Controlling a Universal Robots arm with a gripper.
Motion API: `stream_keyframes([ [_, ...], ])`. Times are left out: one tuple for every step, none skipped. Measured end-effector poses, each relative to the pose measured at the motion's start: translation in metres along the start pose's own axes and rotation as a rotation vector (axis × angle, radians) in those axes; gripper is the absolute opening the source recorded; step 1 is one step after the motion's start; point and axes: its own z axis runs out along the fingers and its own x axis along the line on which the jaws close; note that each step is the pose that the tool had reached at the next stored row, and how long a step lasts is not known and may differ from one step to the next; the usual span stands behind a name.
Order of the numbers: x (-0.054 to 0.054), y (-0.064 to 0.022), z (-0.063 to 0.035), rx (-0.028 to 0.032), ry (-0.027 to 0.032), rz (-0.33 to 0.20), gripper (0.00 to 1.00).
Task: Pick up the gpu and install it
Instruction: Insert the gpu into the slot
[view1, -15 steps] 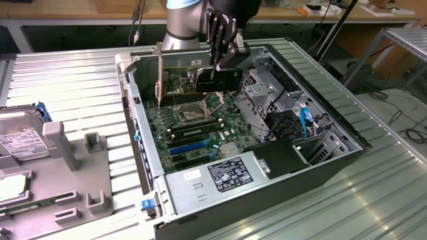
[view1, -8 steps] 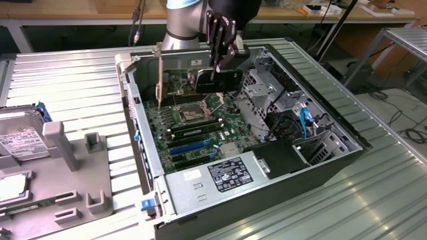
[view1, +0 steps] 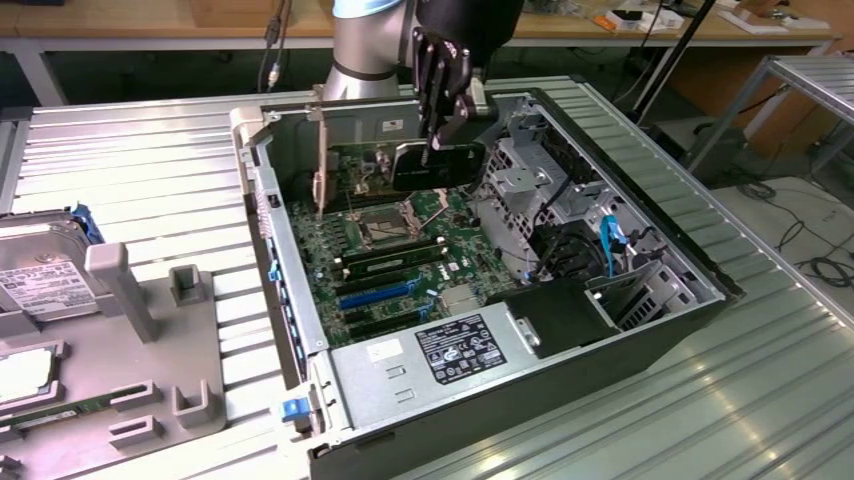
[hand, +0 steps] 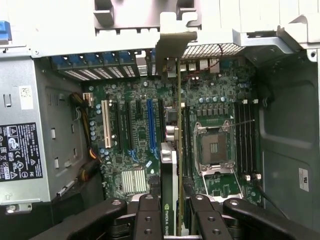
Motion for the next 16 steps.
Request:
stream_keyframes([
  [0.000, 0.0000, 0.0007, 0.0008, -0.0001, 0.000, 0.27],
  [0.000, 0.0000, 0.0013, 0.0017, -0.0001, 0.000, 0.27],
  [0.000, 0.0000, 0.0025, 0.0029, -0.0002, 0.000, 0.27],
  [0.000, 0.0000, 0.0036, 0.0041, -0.0003, 0.000, 0.27],
  [0.000, -0.0001, 0.0047, 0.0052, -0.0005, 0.000, 0.27],
  [0.000, 0.0000, 0.0053, 0.0058, -0.0005, 0.000, 0.27],
  [0.000, -0.0001, 0.0060, 0.0065, -0.0005, 0.000, 0.27],
  [0.000, -0.0001, 0.0065, 0.0070, -0.0005, 0.000, 0.27],
  [0.000, -0.0001, 0.0072, 0.0078, -0.0006, 0.000, 0.27],
  [0.000, -0.0001, 0.0081, 0.0087, -0.0007, 0.000, 0.27],
  [0.000, -0.0001, 0.0085, 0.0091, -0.0007, 0.000, 0.27],
  [0.000, -0.0001, 0.0100, 0.0107, -0.0008, 0.000, 0.27],
  [0.000, -0.0001, 0.0119, 0.0126, -0.0010, 0.000, 0.27],
  [0.000, -0.0002, 0.0130, 0.0137, -0.0011, 0.000, 0.27],
  [0.000, -0.0001, 0.0136, 0.0143, -0.0011, 0.000, 0.27],
  [0.000, -0.0002, 0.0142, 0.0149, -0.0012, 0.000, 0.27],
])
